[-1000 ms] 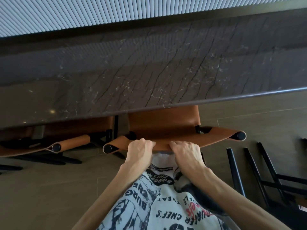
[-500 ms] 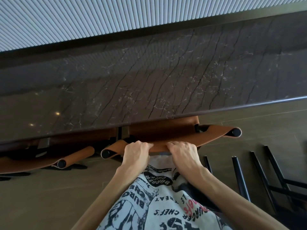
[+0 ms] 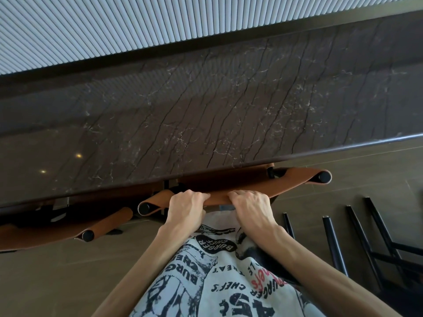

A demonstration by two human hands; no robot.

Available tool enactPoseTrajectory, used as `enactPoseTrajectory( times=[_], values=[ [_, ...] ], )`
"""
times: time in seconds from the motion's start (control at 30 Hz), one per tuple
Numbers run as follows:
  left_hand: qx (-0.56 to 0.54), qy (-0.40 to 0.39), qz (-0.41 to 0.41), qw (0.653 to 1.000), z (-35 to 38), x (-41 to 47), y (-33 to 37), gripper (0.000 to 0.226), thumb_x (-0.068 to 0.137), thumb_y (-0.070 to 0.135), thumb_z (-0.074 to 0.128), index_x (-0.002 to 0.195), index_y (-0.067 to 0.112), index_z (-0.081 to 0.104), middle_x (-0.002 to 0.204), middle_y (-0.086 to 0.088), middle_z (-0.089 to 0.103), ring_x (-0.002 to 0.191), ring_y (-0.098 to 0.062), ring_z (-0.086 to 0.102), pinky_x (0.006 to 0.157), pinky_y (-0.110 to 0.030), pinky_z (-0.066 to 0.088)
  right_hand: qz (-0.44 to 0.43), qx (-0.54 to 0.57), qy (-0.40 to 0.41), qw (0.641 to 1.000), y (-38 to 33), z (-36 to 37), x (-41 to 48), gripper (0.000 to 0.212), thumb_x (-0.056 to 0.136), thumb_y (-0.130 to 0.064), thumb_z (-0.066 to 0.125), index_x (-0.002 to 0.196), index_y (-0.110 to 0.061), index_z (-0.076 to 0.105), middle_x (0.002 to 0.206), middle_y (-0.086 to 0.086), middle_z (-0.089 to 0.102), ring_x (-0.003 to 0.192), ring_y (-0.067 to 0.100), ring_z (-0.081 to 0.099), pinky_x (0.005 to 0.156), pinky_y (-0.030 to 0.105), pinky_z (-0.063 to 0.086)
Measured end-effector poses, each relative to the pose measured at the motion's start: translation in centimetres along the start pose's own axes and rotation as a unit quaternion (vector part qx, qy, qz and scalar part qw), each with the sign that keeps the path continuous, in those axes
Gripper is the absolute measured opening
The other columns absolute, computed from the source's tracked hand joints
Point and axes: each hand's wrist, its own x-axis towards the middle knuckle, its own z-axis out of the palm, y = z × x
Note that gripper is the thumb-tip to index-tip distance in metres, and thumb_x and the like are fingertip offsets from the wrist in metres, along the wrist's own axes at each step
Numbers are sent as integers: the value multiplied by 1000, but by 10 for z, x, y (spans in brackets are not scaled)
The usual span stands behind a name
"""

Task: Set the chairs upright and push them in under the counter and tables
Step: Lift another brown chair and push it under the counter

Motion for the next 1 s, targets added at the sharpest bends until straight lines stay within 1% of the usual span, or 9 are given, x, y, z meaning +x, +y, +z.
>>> enactPoseTrajectory(
  times=[0.17, 0.33, 0.57, 0.67, 0.77, 0.83, 0.9, 0.93, 1.0],
  values=[
    [2, 7, 4, 1000, 0, 1, -2, 50, 77, 18, 62, 124, 37, 64, 92, 2, 74, 86, -21, 68, 67, -28, 46, 4, 3, 6, 1000, 0, 3, 0, 26, 86, -7, 50, 104, -22, 61, 106, -6, 67, 101, 17, 62, 79, 24, 41],
    [-15, 11, 0, 1000, 0, 2, -8, 56, 75, 17, 61, 127, 38, 62, 93, 3, 75, 87, -20, 68, 65, -27, 45, 0, 4, -1, 1000, -3, 4, 5, 27, 84, -7, 53, 106, -20, 62, 109, -4, 67, 104, 18, 62, 84, 25, 42],
    [-38, 16, -6, 999, 2, 1, -9, 55, 78, 18, 60, 130, 38, 60, 100, 5, 74, 94, -18, 67, 74, -29, 48, -12, 11, 9, 1000, -2, 6, 4, 28, 88, -10, 48, 112, -20, 60, 116, -4, 65, 110, 17, 60, 91, 25, 41],
    [-77, 16, -18, 997, -1, -2, -9, 56, 77, 13, 60, 127, 36, 62, 99, 8, 74, 95, -14, 66, 71, -26, 46, -11, 18, 13, 1000, -1, 8, 3, 28, 89, -10, 47, 112, -19, 61, 115, -4, 66, 111, 17, 60, 94, 26, 39],
    [-98, 53, -21, 994, -5, -6, -12, 53, 74, 7, 63, 120, 31, 68, 100, 9, 73, 93, -16, 66, 68, -26, 44, -13, 18, 22, 999, -1, 9, 4, 26, 90, -12, 46, 110, -19, 62, 114, -5, 66, 111, 16, 60, 96, 26, 39],
    [-102, 104, -16, 989, -6, -12, -9, 48, 71, 0, 67, 111, 25, 72, 100, 9, 73, 92, -19, 66, 73, -28, 47, -13, 19, 25, 999, -1, 9, 5, 24, 91, -14, 46, 108, -20, 62, 111, -5, 66, 109, 16, 60, 96, 26, 40],
    [-101, 156, -8, 982, 2, -21, -4, 42, 65, -8, 73, 100, 16, 76, 92, 4, 74, 88, -19, 68, 86, -35, 51, -7, 22, 24, 999, -1, 8, 3, 22, 89, -13, 48, 105, -20, 62, 105, -5, 67, 104, 17, 62, 93, 26, 41],
    [-105, 180, -3, 978, 8, -26, -2, 42, 63, -12, 73, 97, 13, 76, 91, 2, 75, 88, -18, 69, 94, -41, 50, -4, 20, 22, 1000, -2, 8, 1, 22, 87, -10, 49, 102, -20, 62, 102, -5, 66, 101, 17, 62, 91, 26, 41],
    [-117, 198, 3, 973, 16, -32, 1, 47, 60, -18, 70, 96, 10, 76, 92, -1, 75, 88, -19, 70, 98, -46, 47, 1, 19, 21, 1000, -3, 9, -3, 25, 83, -6, 51, 102, -20, 61, 99, -5, 66, 97, 17, 62, 87, 25, 42]
  ],
)
